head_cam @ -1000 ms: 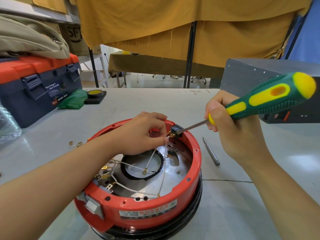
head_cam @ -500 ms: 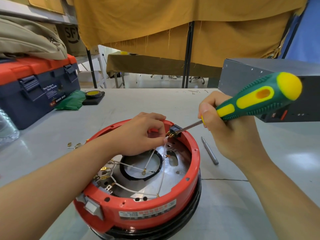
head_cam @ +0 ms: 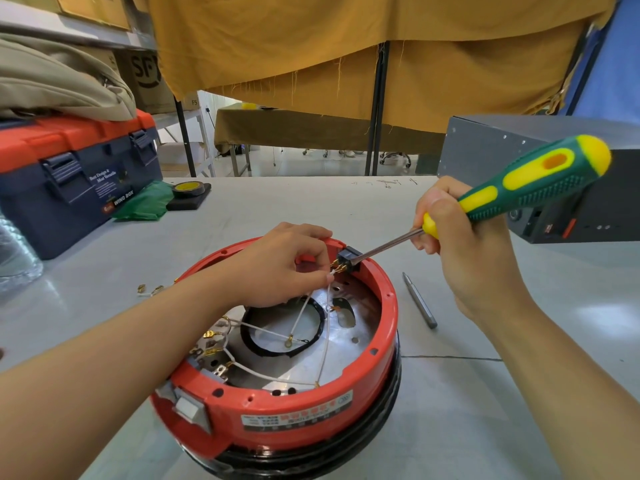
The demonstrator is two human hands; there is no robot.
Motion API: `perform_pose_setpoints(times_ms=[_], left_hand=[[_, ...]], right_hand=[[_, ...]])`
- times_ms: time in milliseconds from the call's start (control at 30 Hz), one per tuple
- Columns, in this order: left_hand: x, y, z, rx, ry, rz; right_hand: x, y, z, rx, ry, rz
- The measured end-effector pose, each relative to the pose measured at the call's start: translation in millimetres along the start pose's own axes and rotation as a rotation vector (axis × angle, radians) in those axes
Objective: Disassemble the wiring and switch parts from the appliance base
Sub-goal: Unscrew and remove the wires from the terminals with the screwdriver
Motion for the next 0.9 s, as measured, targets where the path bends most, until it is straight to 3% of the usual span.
perform_pose_setpoints(times_ms=[467, 667, 800, 900], left_hand=[[0, 0, 0, 0.001, 0.0, -0.01], [0, -1, 2, 0.013, -0.005, -0.016], [-1, -1, 2, 0.012, -0.021, -0.016], [-1, -1, 1, 0.008, -0.034, -0.014]], right_hand=[[-30, 1, -18, -0.182, 0.161, 0.182], [-36, -1, -21, -0.206, 0.164, 0.224], [-38, -9, 11, -0.086, 0.137, 0.232], [-33, -4, -1, -0.181, 0.195, 0.219]])
Point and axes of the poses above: each hand's wrist, its own y-axis towards the middle knuckle, its own z-axis out of the palm, x = y × z, the point moved 9 cm from there along y, towards the middle knuckle, and after that the axes turned 5 degrees about y, right-handed, at the moved point
